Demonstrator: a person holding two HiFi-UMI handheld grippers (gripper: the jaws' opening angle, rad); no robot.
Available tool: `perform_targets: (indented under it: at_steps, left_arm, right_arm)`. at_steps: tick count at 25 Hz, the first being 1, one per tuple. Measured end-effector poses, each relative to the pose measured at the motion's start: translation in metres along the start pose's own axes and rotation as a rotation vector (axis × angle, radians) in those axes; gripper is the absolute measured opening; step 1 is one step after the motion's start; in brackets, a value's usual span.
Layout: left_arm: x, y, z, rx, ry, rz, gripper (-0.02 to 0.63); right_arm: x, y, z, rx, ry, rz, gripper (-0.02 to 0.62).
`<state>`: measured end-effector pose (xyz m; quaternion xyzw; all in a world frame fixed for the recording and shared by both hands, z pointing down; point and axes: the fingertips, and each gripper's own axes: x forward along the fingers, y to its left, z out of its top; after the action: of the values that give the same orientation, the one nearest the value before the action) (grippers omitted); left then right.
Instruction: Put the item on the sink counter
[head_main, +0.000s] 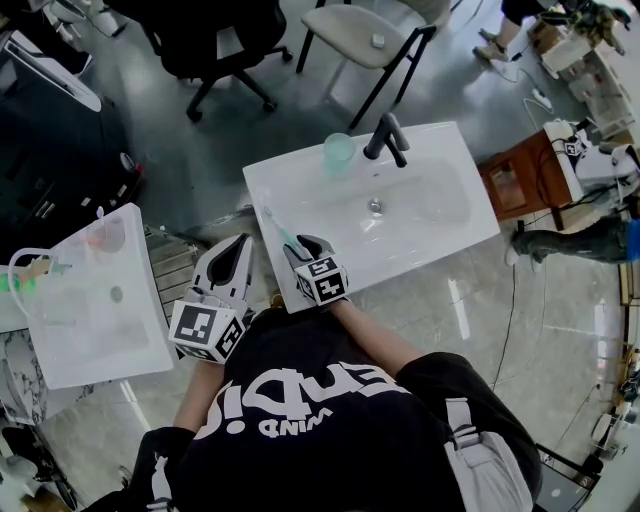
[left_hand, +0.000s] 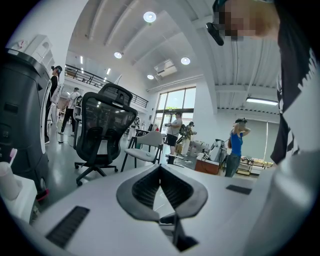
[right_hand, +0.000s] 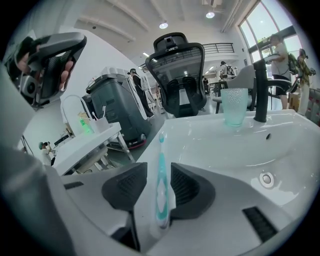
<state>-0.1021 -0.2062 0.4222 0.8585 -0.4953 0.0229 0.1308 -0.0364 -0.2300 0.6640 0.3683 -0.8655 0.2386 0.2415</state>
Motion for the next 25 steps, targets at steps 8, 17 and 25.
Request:
perform_targets:
  at_steps: [8, 17, 25]
  left_arm:
    - [0.001, -0.002, -0.002, -0.009, -0.002, -0.008, 0.02]
    - [0.006, -0.012, -0.002, -0.006, 0.002, -0.038, 0.02]
    - [0.008, -0.019, -0.004, -0.009, 0.004, -0.052, 0.02]
  right_arm:
    - [-0.015, -0.002, 0.017, -0.006, -0.064, -0.014, 0.124]
    - [-0.036, -0.001, 0.032, -0.002, -0.128, -0.002, 0.025]
    - [-0.068, 0.015, 0.059, -0.073, -0.226, 0.047, 0.019]
